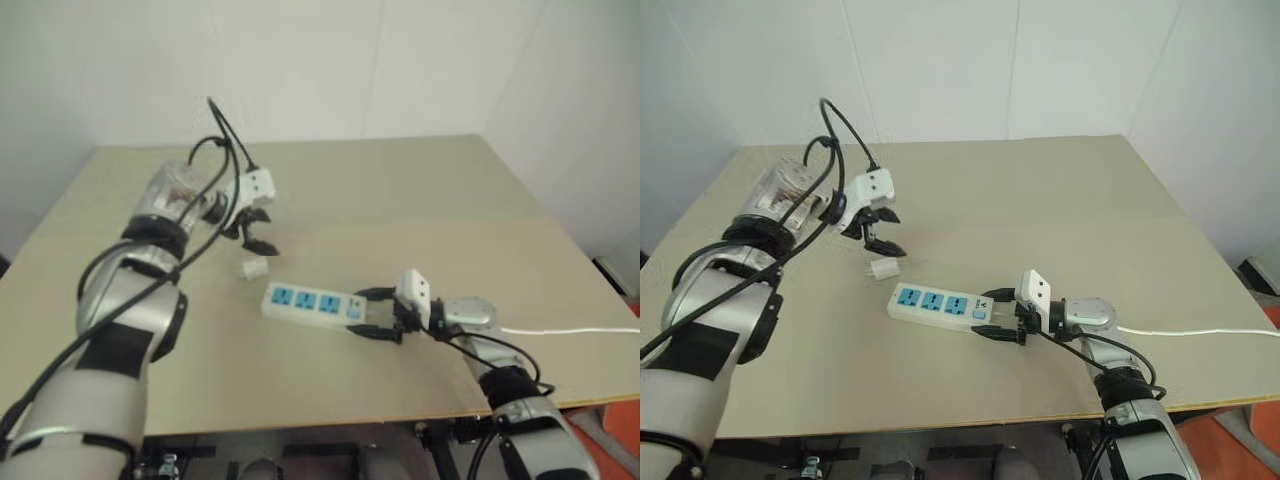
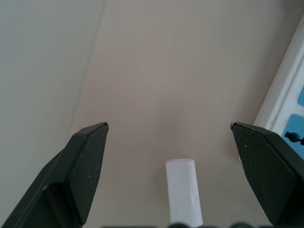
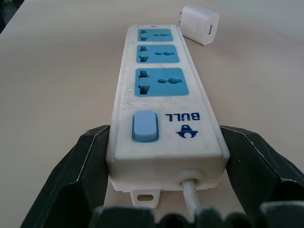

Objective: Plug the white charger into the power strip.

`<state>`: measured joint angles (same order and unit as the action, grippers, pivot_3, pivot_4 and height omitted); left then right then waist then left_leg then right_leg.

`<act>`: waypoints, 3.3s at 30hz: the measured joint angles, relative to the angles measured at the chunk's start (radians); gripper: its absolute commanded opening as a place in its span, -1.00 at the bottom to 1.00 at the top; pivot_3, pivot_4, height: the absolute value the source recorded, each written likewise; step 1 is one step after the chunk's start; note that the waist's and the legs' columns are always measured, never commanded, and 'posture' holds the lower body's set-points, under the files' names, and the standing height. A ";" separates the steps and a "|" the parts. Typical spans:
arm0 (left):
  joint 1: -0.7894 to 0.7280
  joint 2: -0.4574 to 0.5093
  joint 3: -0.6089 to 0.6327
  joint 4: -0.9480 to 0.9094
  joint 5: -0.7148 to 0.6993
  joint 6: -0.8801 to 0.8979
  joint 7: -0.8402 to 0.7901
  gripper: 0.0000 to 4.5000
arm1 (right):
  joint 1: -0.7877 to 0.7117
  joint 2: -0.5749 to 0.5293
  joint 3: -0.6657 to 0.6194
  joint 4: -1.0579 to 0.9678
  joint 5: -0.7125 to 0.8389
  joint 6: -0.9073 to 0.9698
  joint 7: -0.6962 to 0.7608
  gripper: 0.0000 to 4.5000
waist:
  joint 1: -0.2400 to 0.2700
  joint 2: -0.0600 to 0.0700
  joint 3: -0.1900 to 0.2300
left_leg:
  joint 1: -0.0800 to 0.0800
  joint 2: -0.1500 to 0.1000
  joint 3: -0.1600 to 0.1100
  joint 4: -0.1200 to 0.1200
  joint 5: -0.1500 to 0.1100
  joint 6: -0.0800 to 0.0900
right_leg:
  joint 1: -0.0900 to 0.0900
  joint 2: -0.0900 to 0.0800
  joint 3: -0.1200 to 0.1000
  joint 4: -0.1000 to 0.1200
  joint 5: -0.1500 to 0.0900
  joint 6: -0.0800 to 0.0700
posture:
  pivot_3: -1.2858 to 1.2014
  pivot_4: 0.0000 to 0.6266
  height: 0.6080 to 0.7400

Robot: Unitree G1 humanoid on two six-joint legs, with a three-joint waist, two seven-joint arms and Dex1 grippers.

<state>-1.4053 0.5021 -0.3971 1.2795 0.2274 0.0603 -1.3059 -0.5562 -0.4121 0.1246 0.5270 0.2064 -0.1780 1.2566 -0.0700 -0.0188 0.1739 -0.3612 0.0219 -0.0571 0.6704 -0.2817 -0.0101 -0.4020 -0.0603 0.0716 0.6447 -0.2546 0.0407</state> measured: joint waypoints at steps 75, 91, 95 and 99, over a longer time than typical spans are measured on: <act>-0.060 -0.090 0.271 0.063 0.035 -0.048 -0.010 -0.54 | 0.100 -0.046 0.018 -0.133 0.004 -0.016 -0.133 0.50 | 0.013 0.000 -0.001 | -0.002 -0.001 -0.001 0.002 0.000 0.000 | 0.000 -0.001 -0.001 0.003 0.000 0.000 | 0.03 -0.52 1.00; 0.533 -0.130 0.490 -0.746 -0.738 0.170 -0.270 -0.54 | 0.092 -0.075 0.071 -0.176 0.019 0.040 0.026 0.50 | 0.000 0.005 -0.005 | 0.001 0.001 -0.002 0.007 0.000 0.000 | 0.003 0.000 -0.001 0.004 0.001 0.000 | 0.03 -0.52 1.00; 0.611 -0.137 0.499 -0.849 -0.781 0.209 -0.238 -0.54 | 0.069 -0.059 0.081 -0.144 0.010 0.036 0.041 0.50 | -0.004 0.005 -0.006 | 0.008 0.002 -0.001 0.006 0.000 0.000 | 0.008 0.001 0.000 0.003 0.000 0.000 | 0.03 -0.52 1.00; 0.696 -0.138 0.490 -0.898 -0.782 0.207 -0.237 -0.54 | 0.065 -0.043 0.087 -0.134 0.007 0.031 0.053 0.50 | -0.003 0.004 -0.006 | 0.009 0.002 -0.001 0.006 0.000 0.000 | 0.010 0.001 -0.001 0.003 0.000 0.000 | 0.03 -0.52 1.00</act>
<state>-0.7093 0.3639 0.0929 0.3812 -0.5545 0.2673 -1.5431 -0.4908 -0.4551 0.2117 0.3926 0.2131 -0.1470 1.3101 -0.0727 -0.0144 0.1679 -0.3520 0.0243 -0.0583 0.6762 -0.2817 -0.0101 -0.3920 -0.0589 0.0710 0.6474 -0.2541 0.0410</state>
